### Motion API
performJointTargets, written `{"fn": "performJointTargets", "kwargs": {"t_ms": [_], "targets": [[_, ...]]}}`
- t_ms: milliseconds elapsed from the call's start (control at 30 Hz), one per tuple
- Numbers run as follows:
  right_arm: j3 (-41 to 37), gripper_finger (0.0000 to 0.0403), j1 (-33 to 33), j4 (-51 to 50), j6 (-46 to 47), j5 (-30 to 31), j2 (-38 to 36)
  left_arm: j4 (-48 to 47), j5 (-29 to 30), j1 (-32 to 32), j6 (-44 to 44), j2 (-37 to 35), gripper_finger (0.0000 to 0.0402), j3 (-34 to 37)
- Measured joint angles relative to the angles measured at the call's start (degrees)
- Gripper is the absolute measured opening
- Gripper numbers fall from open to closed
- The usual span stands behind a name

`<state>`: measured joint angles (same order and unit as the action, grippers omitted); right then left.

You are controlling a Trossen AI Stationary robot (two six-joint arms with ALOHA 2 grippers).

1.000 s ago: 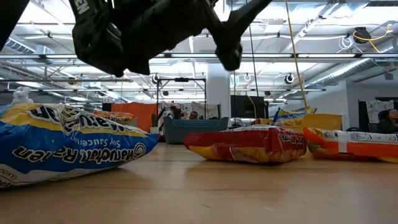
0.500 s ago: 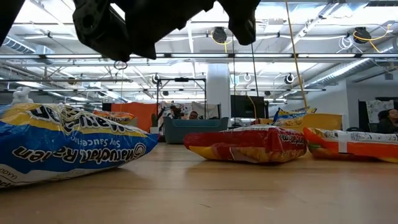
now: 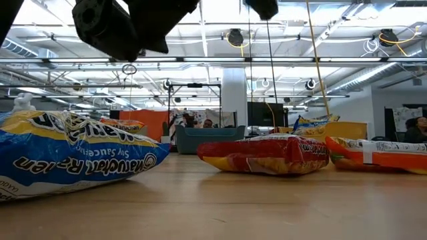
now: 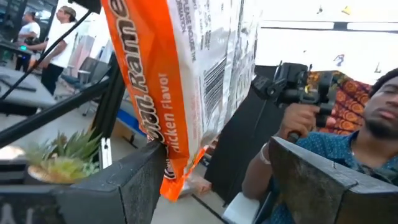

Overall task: Sort Maruchan noodles
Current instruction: Put the bottom orange noodle pack into the gray bin

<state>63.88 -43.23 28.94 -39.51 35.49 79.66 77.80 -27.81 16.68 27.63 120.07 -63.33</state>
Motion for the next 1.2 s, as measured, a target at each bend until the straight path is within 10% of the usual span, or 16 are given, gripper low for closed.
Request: {"fn": "performJointTargets", "kwargs": {"t_ms": [467, 1200], "targets": [[-0.36, 0.0000, 1.19, 2.84, 2.82, -9.94, 0.02, -7.29, 1.21, 0.18, -4.21, -0.04, 0.0285, -1.78], [-0.36, 0.0000, 3.03, 0.93, 9.14, -9.20, 0.02, -5.97, 0.89, 1.08, -3.95, -0.09, 0.0285, -1.75]]}}
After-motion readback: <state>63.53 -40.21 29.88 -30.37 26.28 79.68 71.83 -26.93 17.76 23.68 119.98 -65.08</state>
